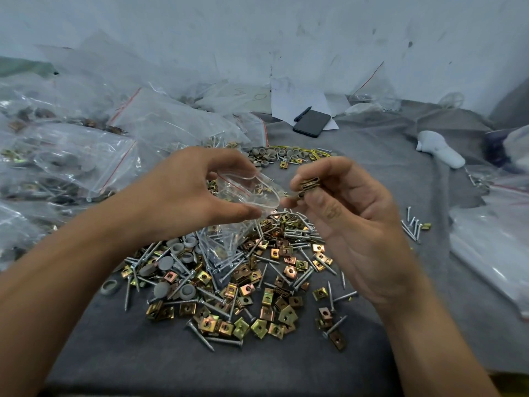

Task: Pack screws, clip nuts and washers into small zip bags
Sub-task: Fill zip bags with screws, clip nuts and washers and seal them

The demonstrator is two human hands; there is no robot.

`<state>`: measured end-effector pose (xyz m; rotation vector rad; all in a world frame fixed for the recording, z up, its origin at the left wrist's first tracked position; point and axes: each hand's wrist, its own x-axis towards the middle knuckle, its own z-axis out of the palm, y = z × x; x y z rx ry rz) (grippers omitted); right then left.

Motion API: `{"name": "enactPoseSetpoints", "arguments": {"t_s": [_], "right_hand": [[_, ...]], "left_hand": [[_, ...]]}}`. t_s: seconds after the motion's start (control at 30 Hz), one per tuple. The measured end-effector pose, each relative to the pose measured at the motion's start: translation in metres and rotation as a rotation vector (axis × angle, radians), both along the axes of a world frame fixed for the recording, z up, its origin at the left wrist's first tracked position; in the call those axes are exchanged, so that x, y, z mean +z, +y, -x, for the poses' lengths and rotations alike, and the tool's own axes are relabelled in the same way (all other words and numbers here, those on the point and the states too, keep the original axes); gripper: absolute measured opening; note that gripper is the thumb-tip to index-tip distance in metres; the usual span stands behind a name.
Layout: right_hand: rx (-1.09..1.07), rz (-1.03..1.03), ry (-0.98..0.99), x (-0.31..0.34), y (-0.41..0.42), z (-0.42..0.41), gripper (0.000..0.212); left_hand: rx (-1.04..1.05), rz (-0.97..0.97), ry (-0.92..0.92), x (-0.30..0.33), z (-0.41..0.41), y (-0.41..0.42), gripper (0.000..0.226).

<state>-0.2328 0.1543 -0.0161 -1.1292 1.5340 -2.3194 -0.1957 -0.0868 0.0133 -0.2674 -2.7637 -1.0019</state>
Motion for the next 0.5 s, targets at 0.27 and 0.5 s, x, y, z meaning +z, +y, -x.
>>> {"name": "enactPoseSetpoints", "arguments": {"t_s": [0.27,0.5], "right_hand": [[-0.133,-0.059,0.009,-0.0039,0.0008,0.0031,0.024],[-0.222,-0.029,0.004,-0.0049,-0.0015,0.0061,0.021]], "left_hand": [[-0.005,-0.017,0.003,0.0008,-0.0012,0.0017,0.06],[-0.003,-0.004,0.001,0.0019,-0.0016,0.0021,0.061]]}}
